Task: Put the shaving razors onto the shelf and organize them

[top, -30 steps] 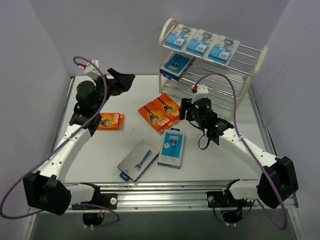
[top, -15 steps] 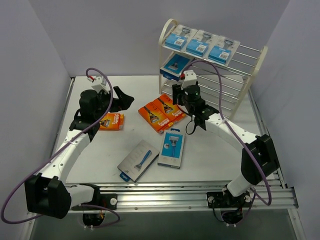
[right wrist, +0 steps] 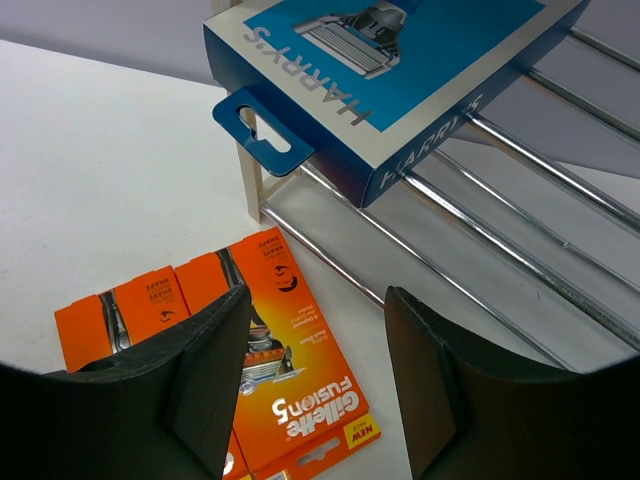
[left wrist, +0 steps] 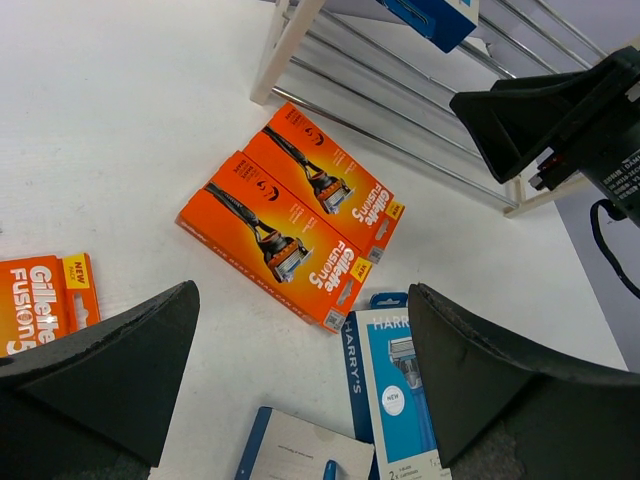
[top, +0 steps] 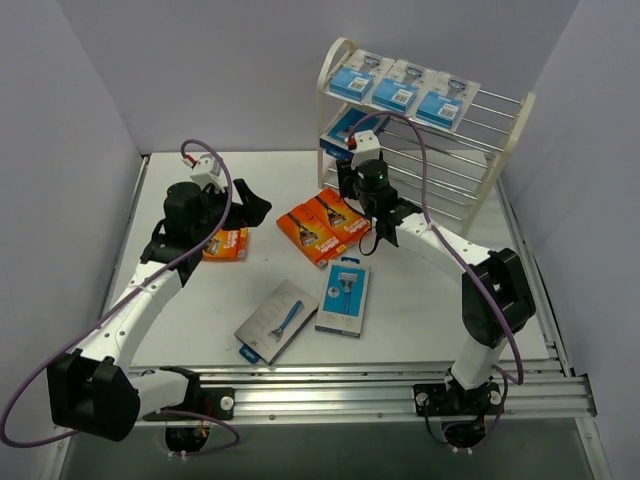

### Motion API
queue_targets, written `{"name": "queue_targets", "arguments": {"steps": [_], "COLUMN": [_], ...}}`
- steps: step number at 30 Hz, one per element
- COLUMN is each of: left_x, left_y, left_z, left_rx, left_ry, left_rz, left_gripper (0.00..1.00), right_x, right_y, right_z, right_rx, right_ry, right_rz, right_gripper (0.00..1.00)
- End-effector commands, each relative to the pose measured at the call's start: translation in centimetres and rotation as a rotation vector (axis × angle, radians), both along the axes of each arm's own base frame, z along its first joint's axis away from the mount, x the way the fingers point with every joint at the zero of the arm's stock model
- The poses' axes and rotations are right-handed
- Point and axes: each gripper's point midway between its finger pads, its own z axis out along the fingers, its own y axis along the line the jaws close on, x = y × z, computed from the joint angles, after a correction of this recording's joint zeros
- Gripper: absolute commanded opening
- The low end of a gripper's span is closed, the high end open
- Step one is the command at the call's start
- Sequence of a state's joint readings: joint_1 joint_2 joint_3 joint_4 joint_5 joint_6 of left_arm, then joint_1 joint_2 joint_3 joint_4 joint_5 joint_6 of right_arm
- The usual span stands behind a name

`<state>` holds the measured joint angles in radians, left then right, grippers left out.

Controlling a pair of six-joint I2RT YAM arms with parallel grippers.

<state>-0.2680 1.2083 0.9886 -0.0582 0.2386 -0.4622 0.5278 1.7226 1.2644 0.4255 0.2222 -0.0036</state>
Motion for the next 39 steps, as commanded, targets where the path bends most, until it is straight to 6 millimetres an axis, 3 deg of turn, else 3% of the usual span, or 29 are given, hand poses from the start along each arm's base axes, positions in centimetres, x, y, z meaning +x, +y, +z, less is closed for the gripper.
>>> {"name": "queue_targets", "arguments": {"steps": [1,14,39], "left_x": [-0.2,0.0,0.5], "left_y": [-0.1,-0.1,-0.2], "left_z": [2.1,1.5,0.7], "left_rx": [0.013,0.034,0.059], "left_ry": [-0.058,-0.039,-0.017], "left_rz": [-0.002,0.007,0.006], "left_gripper": [0.94,0.94,0.94], "right_x": [1.8,4.0,6.7], "right_y": [-0.6,-1.9,-1.4], "right_z": [3.4,3.1,2.7], "right_rx": [0.013,0.015,0.008], "right_ry": [-0.099,-0.114,-0.142], "right_rz": [-0.04,-0.061,-0.062], "right_gripper": [0.51,0.5,0.51]}}
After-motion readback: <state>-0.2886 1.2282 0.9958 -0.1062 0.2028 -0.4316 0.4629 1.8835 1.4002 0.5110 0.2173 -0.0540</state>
